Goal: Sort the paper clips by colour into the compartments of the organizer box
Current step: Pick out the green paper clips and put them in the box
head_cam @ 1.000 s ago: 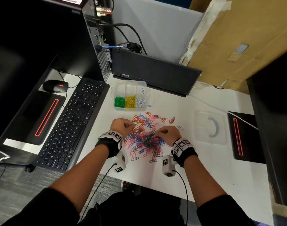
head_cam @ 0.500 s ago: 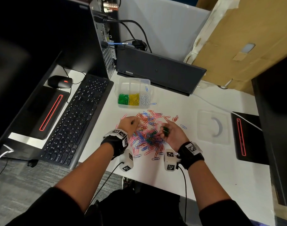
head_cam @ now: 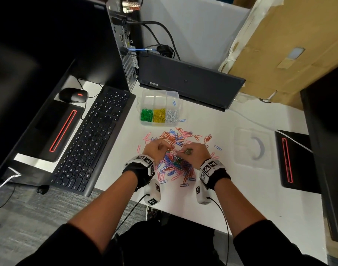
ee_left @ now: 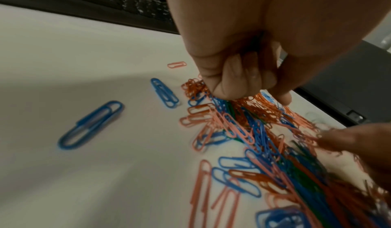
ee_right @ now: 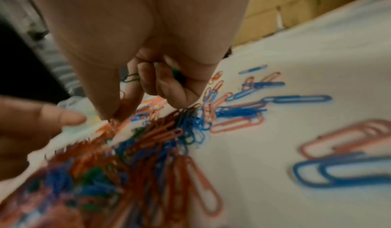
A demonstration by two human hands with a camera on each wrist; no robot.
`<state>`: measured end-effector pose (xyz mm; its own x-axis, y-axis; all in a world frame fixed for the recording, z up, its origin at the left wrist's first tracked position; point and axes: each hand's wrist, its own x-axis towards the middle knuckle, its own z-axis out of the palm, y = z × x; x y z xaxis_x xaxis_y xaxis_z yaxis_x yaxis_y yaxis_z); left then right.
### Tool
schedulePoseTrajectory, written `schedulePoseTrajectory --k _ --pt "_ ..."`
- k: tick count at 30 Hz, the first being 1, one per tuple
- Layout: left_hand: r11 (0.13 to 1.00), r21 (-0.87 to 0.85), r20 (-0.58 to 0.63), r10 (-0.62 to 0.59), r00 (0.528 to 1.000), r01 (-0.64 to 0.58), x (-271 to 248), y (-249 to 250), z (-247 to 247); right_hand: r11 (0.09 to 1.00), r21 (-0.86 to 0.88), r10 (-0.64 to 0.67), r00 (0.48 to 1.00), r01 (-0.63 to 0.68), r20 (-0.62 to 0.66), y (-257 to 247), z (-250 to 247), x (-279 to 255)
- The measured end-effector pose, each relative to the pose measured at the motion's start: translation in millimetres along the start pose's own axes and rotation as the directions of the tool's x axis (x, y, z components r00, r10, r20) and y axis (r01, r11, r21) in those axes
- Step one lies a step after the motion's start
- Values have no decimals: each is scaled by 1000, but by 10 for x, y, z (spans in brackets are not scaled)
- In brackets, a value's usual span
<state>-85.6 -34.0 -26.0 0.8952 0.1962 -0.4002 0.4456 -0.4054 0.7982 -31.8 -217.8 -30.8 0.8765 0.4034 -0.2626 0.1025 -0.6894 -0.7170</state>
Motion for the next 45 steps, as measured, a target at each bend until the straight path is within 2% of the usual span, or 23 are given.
schedulePoseTrajectory --k 4,7,11,16,20,24,29,34,39,45 --pt "992 96 27 77 997 -79 -9 19 52 988 101 116 993 -116 3 151 -118 -2" --pt "973 172 48 146 988 -152 6 82 83 980 91 174 985 -175 21 250 -180 -12" --pt "903 356 109 214 971 -239 54 199 159 976 66 208 978 -206 -32 339 -219 -34" --pt "824 505 147 212 966 -258 128 273 278 952 168 263 965 -256 -22 364 -233 -108" --pt "770 576 181 206 962 -273 159 268 279 965 129 238 970 -230 -52 331 -197 -141" --pt "774 564 185 219 958 -286 162 224 222 992 19 129 991 -128 -22 230 -168 -139" --pt "767 570 207 212 955 -294 171 236 193 983 -144 121 992 -116 27 128 -141 -106" --pt "794 561 201 145 969 -235 170 253 192 982 -137 139 989 -131 54 117 -176 -90" --pt "832 499 195 163 967 -241 167 203 163 989 -82 124 992 -122 27 108 -157 -91" --pt "888 426 79 153 985 -172 206 153 56 982 -148 125 991 -118 42 90 -123 -45"
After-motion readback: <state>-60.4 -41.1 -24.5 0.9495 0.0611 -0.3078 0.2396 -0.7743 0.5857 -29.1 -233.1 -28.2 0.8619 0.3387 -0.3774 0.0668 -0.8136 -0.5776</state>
